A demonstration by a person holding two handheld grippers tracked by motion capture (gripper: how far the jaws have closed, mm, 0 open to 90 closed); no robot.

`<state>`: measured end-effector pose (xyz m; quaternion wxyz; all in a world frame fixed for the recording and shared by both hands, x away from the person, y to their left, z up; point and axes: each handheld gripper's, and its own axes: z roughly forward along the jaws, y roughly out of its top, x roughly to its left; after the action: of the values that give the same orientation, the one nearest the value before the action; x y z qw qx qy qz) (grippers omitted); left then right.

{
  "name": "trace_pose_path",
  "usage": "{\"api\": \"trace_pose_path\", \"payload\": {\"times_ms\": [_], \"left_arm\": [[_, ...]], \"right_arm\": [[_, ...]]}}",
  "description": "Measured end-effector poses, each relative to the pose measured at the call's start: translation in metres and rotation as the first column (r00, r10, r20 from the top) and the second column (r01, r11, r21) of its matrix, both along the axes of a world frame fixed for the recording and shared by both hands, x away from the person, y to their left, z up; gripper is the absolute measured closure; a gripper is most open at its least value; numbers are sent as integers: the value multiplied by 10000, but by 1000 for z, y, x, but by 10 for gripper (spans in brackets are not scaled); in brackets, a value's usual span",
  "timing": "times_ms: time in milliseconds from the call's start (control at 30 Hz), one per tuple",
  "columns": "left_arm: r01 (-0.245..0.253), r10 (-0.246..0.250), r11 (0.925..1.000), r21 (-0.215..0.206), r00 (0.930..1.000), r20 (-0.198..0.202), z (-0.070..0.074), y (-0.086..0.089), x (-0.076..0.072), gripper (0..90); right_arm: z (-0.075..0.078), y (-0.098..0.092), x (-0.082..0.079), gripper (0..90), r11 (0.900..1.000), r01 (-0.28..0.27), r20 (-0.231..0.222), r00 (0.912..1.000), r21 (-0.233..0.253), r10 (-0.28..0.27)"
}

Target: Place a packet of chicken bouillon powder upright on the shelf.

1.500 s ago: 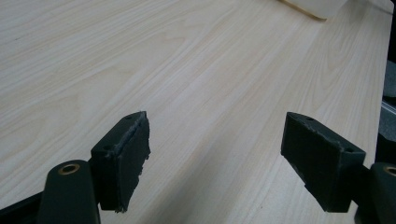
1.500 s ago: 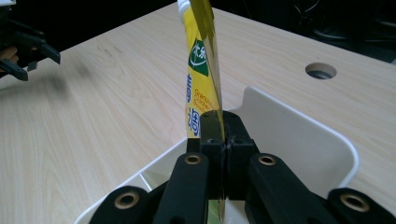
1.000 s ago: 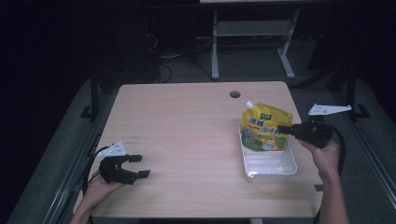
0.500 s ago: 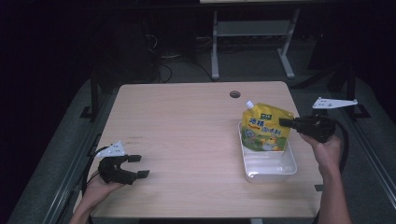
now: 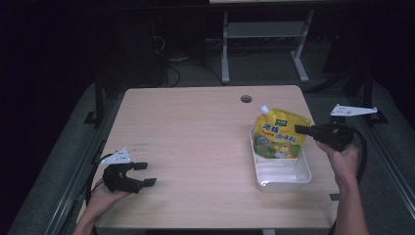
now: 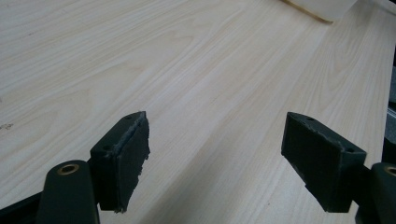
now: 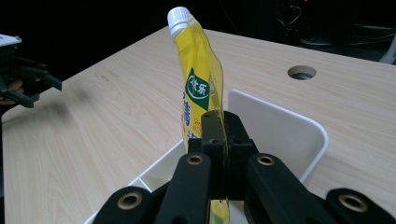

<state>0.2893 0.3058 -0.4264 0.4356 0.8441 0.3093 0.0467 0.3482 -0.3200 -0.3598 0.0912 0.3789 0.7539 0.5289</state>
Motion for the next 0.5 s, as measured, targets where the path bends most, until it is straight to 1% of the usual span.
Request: {"api": "trace_pose_path", "payload": {"times_ms": [100, 233, 267, 333, 500], "left_arm": [[5, -5, 10000, -1, 10000, -24, 0, 0, 0, 225], [-1, 1, 10000, 5, 10000, -40, -1, 0, 0, 224], [-1, 1, 10000, 5, 10000, -40, -1, 0, 0, 223], [-28, 28, 10000, 22, 10000, -47, -1, 1, 0, 220], [-88, 89, 10000, 32, 10000, -40, -2, 2, 0, 216]], "right_arm": [[0, 0, 0, 871, 10000, 55, -35, 10000, 19, -55], [-1, -1, -1, 794, 9996, 135, -171, 9998, 261, -130], [-1, -2, -1, 761, 9994, 190, -180, 9997, 304, -184], [-1, -3, -2, 735, 9988, 240, -253, 9994, 436, -229], [0, -5, -4, 663, 9986, 373, -327, 9988, 376, -361]]}}
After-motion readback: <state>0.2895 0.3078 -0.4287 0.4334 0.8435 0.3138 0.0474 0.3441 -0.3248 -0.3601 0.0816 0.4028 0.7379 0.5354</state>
